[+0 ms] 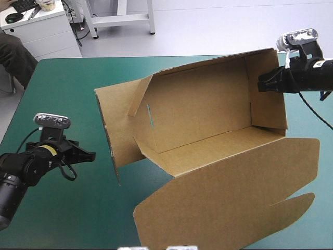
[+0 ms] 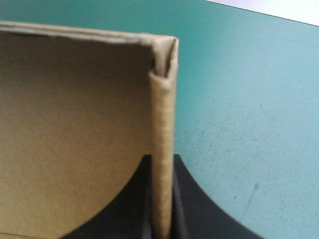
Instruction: Fold the box
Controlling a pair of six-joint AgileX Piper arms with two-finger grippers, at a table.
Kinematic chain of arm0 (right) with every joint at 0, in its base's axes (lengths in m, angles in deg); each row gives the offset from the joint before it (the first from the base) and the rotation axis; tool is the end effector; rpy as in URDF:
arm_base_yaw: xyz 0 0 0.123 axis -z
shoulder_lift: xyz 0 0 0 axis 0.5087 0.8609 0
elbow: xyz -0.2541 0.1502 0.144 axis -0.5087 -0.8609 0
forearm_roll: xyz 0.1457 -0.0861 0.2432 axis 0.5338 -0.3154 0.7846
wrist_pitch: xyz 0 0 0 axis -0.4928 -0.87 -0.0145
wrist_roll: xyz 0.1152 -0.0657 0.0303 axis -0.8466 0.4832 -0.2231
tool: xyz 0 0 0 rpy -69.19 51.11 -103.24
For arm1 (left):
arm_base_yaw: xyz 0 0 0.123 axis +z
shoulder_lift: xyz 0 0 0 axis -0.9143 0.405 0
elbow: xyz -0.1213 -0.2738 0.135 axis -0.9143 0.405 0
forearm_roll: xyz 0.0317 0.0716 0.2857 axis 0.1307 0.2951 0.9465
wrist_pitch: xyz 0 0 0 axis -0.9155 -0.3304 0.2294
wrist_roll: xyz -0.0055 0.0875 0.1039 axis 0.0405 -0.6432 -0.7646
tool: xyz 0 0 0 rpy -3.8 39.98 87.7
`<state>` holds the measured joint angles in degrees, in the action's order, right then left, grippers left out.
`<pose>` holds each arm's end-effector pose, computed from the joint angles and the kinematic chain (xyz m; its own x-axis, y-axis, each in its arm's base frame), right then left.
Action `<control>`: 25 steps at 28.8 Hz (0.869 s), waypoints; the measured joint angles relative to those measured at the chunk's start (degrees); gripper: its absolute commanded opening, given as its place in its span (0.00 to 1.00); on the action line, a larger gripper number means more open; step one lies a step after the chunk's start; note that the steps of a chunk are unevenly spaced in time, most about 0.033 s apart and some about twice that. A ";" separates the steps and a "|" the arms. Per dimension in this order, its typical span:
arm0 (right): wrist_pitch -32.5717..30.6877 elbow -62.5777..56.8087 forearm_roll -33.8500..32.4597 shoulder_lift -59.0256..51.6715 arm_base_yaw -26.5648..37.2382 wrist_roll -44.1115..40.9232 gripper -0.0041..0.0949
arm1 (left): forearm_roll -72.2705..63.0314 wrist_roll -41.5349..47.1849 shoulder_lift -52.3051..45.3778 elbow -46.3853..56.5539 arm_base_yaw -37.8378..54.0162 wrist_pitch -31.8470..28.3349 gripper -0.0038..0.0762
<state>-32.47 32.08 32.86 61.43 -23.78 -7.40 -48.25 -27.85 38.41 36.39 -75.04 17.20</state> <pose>0.3391 0.0326 0.4982 -0.5871 -0.1957 -0.7855 -0.4778 0.8671 0.1411 0.2369 -0.0420 0.3172 -0.7041 0.1157 -0.7006 0.1824 0.9830 -0.0210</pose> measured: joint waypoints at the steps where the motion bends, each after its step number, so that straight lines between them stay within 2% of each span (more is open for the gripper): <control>1: 0.00 0.00 0.07 0.00 0.00 0.00 0.02 | -4.42 -3.59 1.72 0.00 0.12 -0.89 0.07; 5: 0.00 0.07 0.07 0.00 0.00 0.00 0.02 | -25.90 -20.00 6.45 0.06 3.12 -1.33 0.07; 8: 0.00 0.07 0.07 0.00 0.00 0.02 0.02 | -41.49 -31.82 8.56 0.06 6.98 1.02 0.07; 12: 0.00 0.07 0.02 0.00 0.00 0.02 0.02 | -57.58 -45.15 10.41 0.06 13.72 9.07 0.07; 13: 0.00 0.07 0.02 0.00 0.00 0.02 0.02 | -62.07 -49.32 10.86 0.06 15.42 12.97 0.07; 17: 0.00 0.07 0.02 0.00 0.00 0.02 0.02 | -71.49 -56.16 12.39 0.06 19.66 22.99 0.07; 22: 0.00 0.07 1.49 0.00 0.00 0.02 0.02 | -75.28 -56.90 13.57 0.06 20.15 26.05 0.08; 25: 0.00 0.07 2.24 0.00 0.00 0.02 0.02 | -76.28 -55.78 13.57 0.06 20.15 26.31 0.21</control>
<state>-32.47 32.15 35.11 61.43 -23.78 -7.38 -124.53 -83.63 51.98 36.46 -54.89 43.51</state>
